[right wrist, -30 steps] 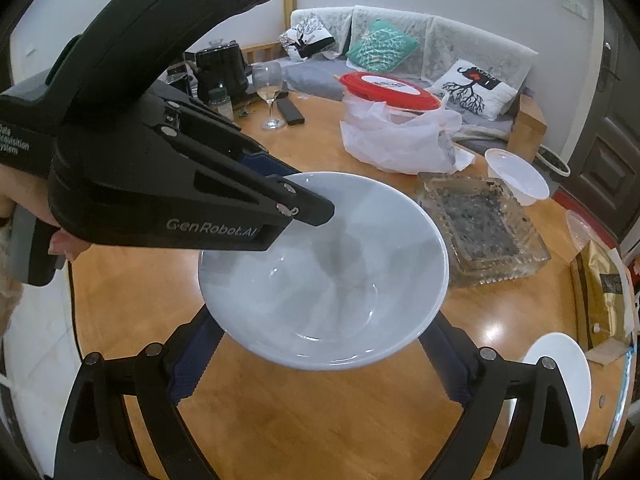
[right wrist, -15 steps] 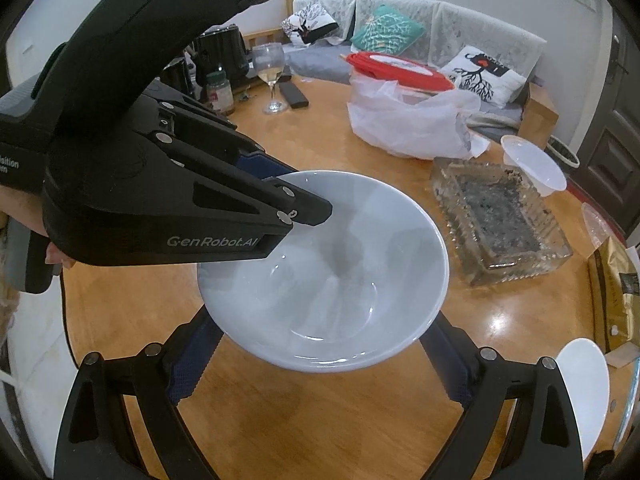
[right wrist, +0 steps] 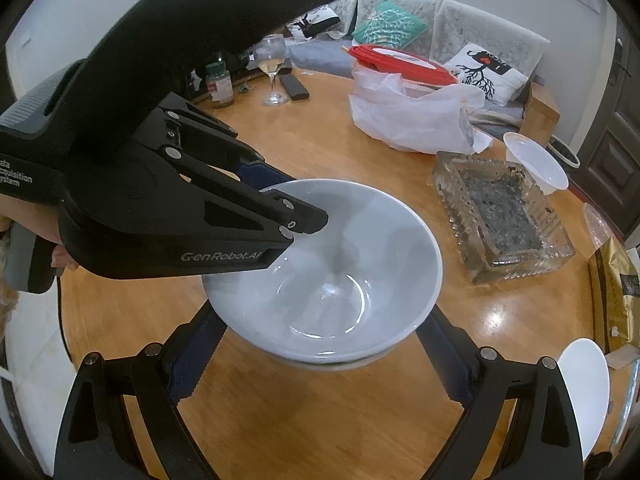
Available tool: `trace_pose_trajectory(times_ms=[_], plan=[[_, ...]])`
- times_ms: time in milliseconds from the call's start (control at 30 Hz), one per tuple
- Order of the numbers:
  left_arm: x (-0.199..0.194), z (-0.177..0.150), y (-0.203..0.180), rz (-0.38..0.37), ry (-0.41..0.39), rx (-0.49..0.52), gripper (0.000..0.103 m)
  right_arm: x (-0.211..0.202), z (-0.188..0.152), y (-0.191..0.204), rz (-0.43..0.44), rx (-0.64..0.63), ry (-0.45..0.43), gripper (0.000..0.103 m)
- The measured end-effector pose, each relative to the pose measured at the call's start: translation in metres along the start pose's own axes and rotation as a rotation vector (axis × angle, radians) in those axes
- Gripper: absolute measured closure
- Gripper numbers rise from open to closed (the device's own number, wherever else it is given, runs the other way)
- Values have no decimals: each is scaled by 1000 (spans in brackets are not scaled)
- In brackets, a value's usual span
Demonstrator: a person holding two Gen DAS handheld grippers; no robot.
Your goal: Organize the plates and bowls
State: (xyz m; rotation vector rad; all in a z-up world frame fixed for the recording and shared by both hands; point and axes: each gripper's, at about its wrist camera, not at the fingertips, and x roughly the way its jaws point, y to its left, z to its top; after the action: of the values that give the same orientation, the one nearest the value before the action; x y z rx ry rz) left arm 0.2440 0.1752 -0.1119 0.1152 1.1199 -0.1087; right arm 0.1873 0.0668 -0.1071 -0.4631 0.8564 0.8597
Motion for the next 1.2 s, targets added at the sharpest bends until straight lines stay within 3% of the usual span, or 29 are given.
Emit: trace_pose_trajectory(times_ms=[567,733,900,1067,1100,1200], plan=[[-2,-7,-13,-9,16,36,85,-8,-14,-1,7,-4,5,10],[-6,-7,-23,49,25,55,82,-15,-21,-5,40,6,-3,15],[-31,4,-25,103,-18,12,78,-38,-38,-17,31,26,-31,15],[-53,20,-49,74,-67,6,75,-76,-59,-45,-18,65,-84,15],[-55,24,-56,56,-74,4,72,-84,-63,-53,-30,79,-95,14],[-56,38,-79,-10,-92,-9,49,-105,-78,-82,-75,136,-117,13]])
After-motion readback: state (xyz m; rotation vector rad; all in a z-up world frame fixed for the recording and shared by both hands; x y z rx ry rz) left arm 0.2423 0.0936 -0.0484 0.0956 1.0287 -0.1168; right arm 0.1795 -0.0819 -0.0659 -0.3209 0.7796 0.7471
